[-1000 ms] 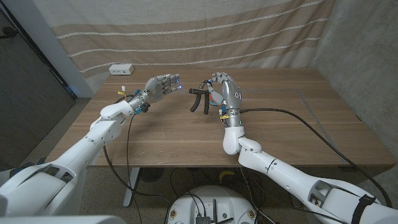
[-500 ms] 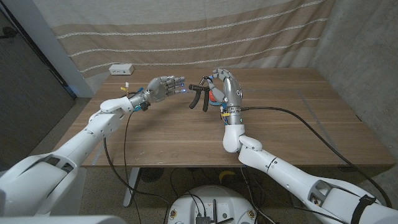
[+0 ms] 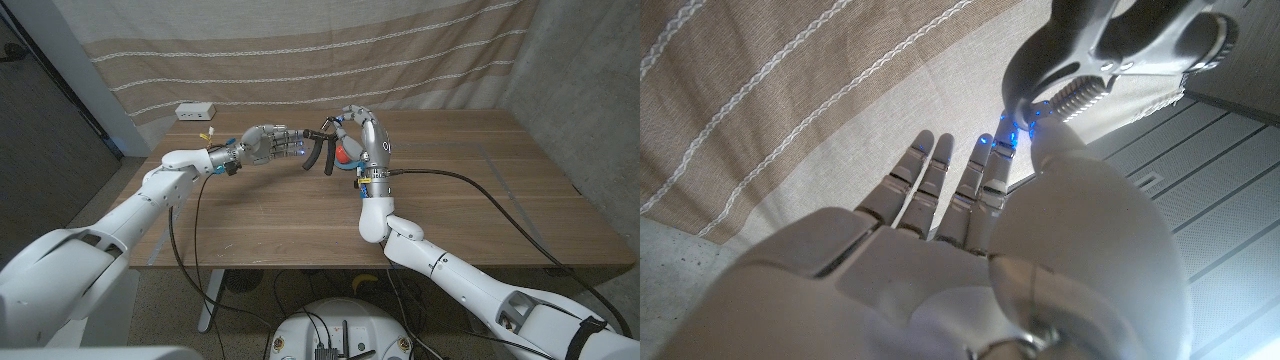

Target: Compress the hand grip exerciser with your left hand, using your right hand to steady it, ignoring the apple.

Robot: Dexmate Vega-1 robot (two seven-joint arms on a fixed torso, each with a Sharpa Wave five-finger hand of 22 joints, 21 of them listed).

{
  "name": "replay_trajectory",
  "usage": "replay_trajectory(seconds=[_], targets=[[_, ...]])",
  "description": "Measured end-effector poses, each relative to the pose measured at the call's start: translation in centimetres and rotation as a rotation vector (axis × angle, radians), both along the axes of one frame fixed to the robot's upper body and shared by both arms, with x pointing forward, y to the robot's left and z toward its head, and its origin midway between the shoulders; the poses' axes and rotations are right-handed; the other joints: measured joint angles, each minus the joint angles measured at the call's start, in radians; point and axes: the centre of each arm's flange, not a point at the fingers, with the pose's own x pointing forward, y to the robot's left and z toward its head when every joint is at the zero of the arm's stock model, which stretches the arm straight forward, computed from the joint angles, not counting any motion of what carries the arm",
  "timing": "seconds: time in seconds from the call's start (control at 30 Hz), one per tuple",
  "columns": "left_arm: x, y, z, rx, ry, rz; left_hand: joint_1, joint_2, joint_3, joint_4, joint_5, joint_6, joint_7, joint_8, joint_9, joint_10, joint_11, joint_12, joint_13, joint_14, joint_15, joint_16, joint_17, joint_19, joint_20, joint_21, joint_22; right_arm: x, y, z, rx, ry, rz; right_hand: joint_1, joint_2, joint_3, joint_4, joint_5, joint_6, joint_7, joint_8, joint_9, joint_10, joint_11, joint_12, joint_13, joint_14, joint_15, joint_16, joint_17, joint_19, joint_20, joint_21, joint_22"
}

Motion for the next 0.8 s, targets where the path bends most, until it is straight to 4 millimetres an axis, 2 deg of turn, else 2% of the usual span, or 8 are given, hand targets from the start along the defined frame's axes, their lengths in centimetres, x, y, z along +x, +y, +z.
replay_trajectory(seconds=[0.1,0.13,0.53,0.8], targets=[[0.2,0.0,0.5,0.006,-0.003,0.004,0.004,-0.009,-0.006,0.000,0.003,0.000,0.000,0.000,0.000,-0.009,-0.002,-0.004,0.004,-0.012,0.002,0.000,0.000,0.000,0.000,-0.003,0.000,-0.1,0.1,0.1,0.004,0.000,0.016,0.000,0.000,0.000,0.000,0.000,0.000,0.000,0.008,0.000,0.000,0.000,0.000,0.005,0.000,0.000,0.000,0.000,0.000,0.000,0.000,0.000],[0.0,-0.3,0.1,0.042,0.012,-0.025,0.007,-0.012,-0.007,0.001,0.003,0.000,0.000,0.000,0.000,-0.009,-0.002,-0.004,0.004,-0.014,0.003,0.000,0.000,0.000,0.000,-0.007,0.000,-0.2,0.0,0.2,0.011,-0.001,0.020,0.000,0.000,0.000,0.000,0.000,0.000,0.000,0.008,0.000,0.000,0.000,0.000,0.005,0.000,0.000,0.000,0.000,0.000,0.000,0.000,0.000],[0.1,-0.9,0.7,0.126,0.036,-0.076,0.029,-0.045,-0.020,0.003,0.007,-0.005,-0.004,0.000,0.000,-0.026,0.008,-0.004,0.004,-0.027,0.016,0.000,0.000,-0.005,0.005,-0.015,0.000,-0.7,0.2,0.6,0.029,-0.003,0.074,-0.003,0.003,-0.003,-0.003,-0.001,0.000,0.000,0.008,0.000,0.000,0.000,0.000,0.005,0.000,0.000,-0.008,0.000,0.000,0.000,0.000,0.000],[-0.1,-1.5,0.7,0.190,0.052,-0.133,0.051,-0.079,-0.044,0.006,0.022,-0.057,-0.010,-0.016,0.000,-0.051,0.018,-0.004,0.004,-0.043,0.025,0.000,0.000,-0.005,0.005,-0.029,0.000,-1.1,0.4,0.9,0.042,-0.004,0.113,-0.004,0.004,-0.003,-0.003,-0.004,0.000,0.000,0.007,0.000,0.000,0.000,0.000,0.009,0.000,0.000,-0.008,0.000,0.000,0.000,0.000,0.000]])
